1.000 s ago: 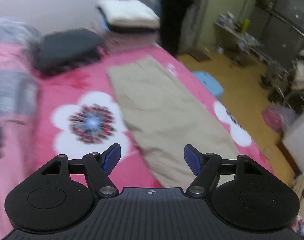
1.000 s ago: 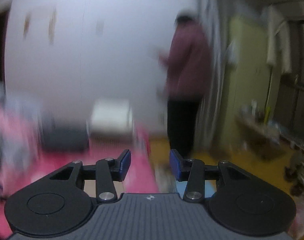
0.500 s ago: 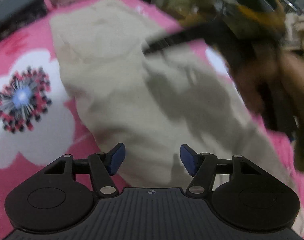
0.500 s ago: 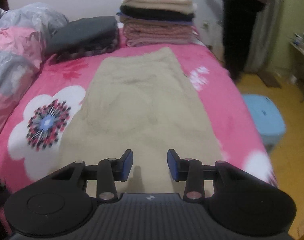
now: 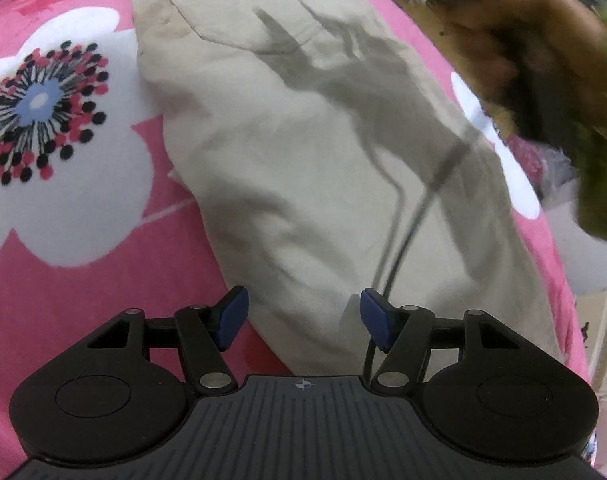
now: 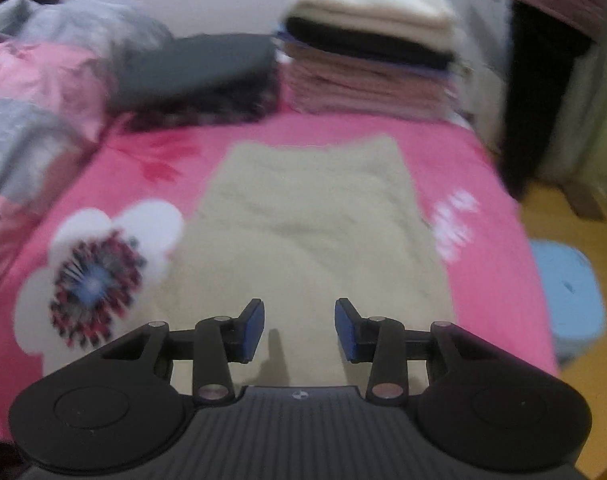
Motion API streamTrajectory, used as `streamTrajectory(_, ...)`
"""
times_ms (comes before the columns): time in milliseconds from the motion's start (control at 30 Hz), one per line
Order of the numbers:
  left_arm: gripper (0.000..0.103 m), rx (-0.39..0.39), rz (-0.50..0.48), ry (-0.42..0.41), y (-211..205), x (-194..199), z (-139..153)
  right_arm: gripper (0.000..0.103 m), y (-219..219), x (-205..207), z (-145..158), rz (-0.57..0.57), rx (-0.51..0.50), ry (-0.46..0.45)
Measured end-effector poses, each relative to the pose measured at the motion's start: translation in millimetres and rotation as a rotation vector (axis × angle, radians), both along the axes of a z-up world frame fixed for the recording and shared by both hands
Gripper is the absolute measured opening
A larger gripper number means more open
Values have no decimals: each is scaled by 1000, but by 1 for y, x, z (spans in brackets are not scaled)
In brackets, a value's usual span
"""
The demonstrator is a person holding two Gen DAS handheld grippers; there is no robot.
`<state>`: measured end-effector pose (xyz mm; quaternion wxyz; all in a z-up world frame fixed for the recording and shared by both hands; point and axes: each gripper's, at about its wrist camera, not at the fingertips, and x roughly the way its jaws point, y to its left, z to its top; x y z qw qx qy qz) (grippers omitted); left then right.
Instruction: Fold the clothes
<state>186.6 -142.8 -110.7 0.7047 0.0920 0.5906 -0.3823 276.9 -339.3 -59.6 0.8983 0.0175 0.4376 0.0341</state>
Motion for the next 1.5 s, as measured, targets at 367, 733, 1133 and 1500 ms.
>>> streamTrajectory(367, 64, -8, 45, 62, 14, -5, -10, 42, 17, 41, 1, 67, -18, -14)
streamTrajectory(733, 67, -36, 66, 81, 27, -11, -12, 41, 38, 101, -43, 113, -90, 7)
streamTrajectory(1133, 68, -69, 117, 108, 36, 0, -13, 40, 27, 139, -40, 35, -68, -33)
streamTrajectory(1500, 68, -98, 181, 112, 44, 16, 2, 41, -88, 32, 81, -195, 44, -153)
